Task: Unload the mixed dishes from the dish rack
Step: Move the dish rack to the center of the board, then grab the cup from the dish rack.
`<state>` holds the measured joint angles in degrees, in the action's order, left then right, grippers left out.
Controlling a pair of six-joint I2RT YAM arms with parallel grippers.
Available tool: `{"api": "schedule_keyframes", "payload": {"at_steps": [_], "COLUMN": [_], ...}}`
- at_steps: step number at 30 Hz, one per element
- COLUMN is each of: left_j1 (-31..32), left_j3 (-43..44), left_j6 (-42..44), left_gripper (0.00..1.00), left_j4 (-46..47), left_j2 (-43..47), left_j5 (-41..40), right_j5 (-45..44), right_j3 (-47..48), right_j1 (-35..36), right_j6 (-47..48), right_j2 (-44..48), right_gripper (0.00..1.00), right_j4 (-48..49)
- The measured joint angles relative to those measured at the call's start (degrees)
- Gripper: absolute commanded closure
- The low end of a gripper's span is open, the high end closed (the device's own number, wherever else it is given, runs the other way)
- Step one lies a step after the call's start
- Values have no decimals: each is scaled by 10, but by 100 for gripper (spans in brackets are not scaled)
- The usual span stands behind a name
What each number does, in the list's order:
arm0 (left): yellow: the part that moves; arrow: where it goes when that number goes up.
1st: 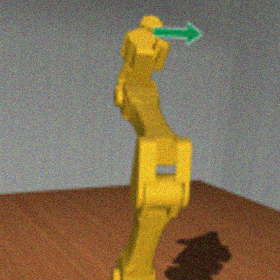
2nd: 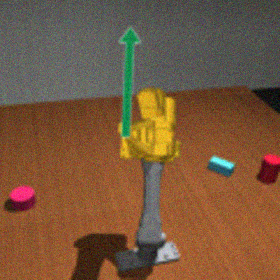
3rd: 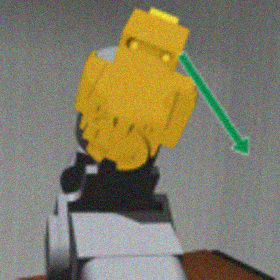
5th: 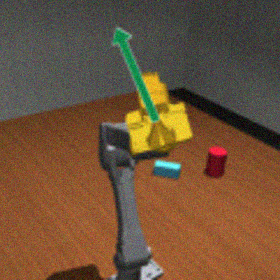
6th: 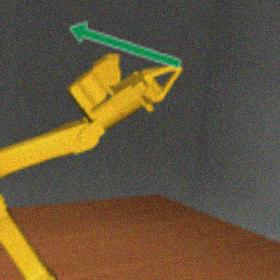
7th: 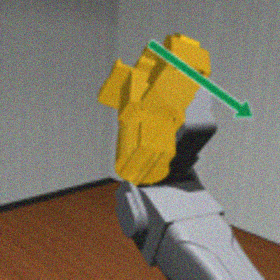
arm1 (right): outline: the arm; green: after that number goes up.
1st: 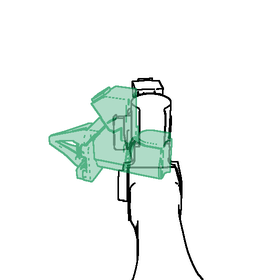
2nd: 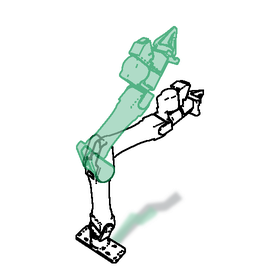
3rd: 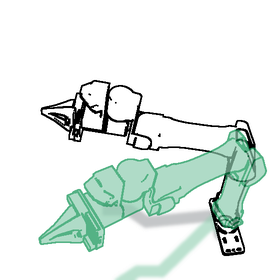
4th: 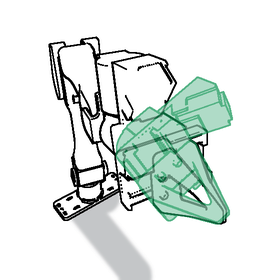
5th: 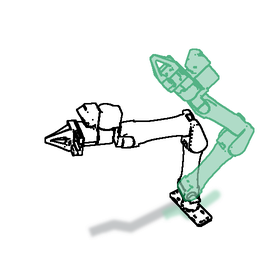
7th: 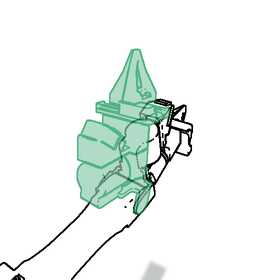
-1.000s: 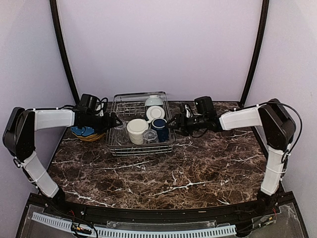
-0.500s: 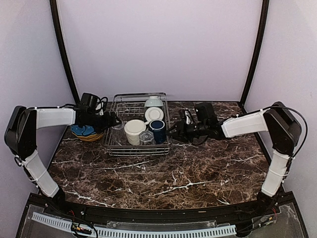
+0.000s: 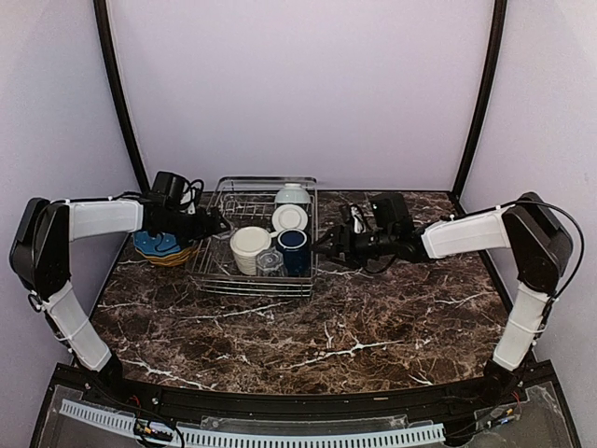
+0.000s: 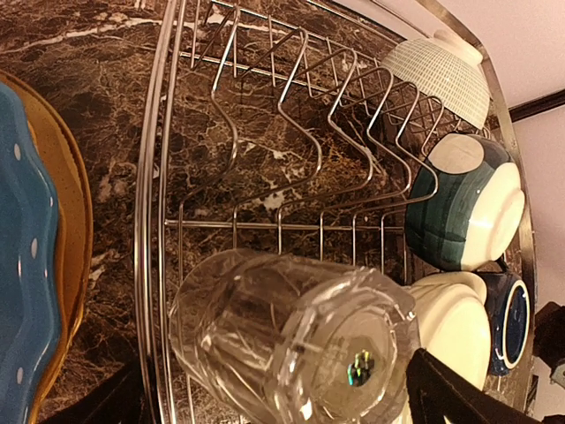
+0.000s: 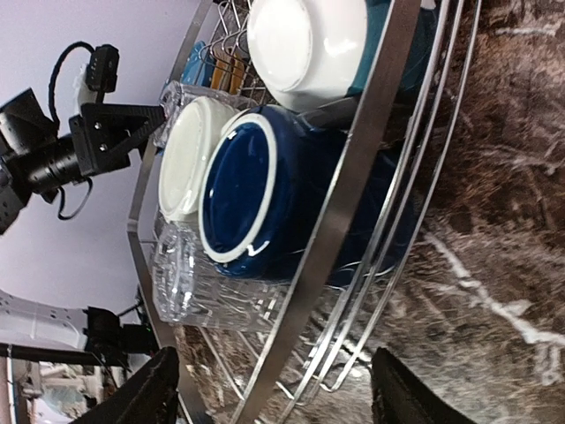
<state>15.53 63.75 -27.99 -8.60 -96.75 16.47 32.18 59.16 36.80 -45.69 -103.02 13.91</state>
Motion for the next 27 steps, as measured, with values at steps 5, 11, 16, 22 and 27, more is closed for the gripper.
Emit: {"api": "schedule_keyframes", "payload": {"at_steps": [5,11,16,22,27], "left_j1": [9,12,12,50,92], "left_j3": [32,81,101,133,167], "left_j6": [34,81,99,107,109], "left_gripper": [1,3,8,4,1], "left_j4": [-50,-122,-150,-173,-187], "left_j2": [5,55,84,72,33], "left_j5": [-38,-129,-160,-156,-170], "right_j5": [-9,-26,-61,-155,-217], "right_j3": [4,8,19,28,25], "right_j1": [-28,-27,-27,-27,-27], "right_j6": [49,96,132,189,219], "right_j2": [5,32,57,76,113], "right_gripper": [12,9,7,3,2], "right_j4": [-42,-86,-125,-209,-264]}}
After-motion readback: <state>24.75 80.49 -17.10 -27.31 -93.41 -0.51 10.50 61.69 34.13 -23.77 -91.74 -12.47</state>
